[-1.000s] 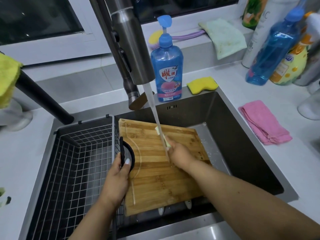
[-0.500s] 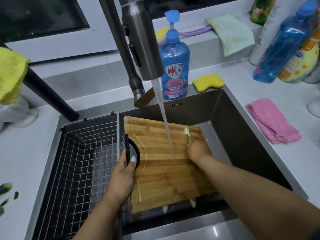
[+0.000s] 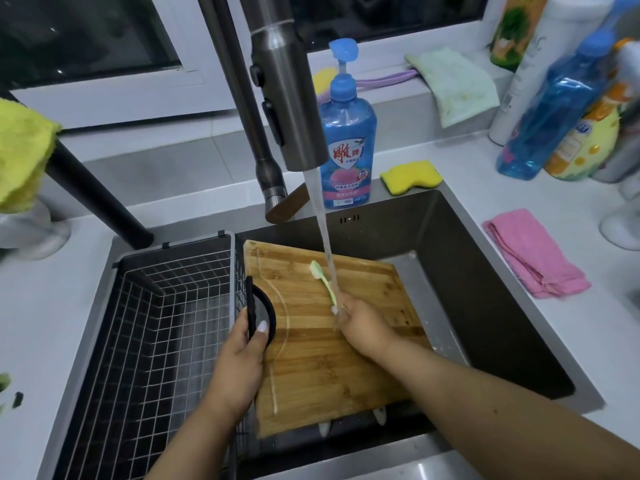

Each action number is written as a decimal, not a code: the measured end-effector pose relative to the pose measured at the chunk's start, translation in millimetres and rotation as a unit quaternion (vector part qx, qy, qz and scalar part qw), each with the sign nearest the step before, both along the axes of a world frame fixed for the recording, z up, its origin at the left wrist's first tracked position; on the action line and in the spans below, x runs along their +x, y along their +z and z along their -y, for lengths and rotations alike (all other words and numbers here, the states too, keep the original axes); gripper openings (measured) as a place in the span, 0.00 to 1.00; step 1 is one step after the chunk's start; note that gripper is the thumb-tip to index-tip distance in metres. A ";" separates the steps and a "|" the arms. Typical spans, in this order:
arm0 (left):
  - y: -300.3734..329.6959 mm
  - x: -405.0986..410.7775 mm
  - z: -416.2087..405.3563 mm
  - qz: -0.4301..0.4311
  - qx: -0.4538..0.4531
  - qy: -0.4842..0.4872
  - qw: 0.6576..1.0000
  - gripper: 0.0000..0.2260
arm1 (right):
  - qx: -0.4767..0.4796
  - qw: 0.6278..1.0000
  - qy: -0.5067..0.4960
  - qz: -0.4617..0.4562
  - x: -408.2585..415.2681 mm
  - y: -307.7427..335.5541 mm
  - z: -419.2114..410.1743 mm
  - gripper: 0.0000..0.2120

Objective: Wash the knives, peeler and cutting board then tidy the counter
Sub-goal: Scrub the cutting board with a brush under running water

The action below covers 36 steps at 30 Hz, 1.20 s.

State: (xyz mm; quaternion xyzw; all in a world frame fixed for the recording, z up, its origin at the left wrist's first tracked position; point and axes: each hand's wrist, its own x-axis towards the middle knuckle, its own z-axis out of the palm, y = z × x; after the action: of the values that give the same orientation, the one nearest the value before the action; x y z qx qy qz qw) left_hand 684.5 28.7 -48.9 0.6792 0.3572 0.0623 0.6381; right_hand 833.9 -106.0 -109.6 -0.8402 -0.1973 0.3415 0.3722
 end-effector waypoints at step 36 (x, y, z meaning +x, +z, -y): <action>28.0 34.7 0.9 -0.037 -0.055 0.103 0.992 0.08 | -0.223 0.973 -0.003 0.062 -11.9 28.3 31.3 0.26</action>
State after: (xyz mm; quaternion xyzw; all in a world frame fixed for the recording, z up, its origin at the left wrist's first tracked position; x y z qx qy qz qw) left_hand 719.1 27.9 -20.8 0.6047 0.4515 0.0825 0.6509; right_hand 821.9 -137.2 -81.3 -0.9220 -0.1361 0.3233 0.1636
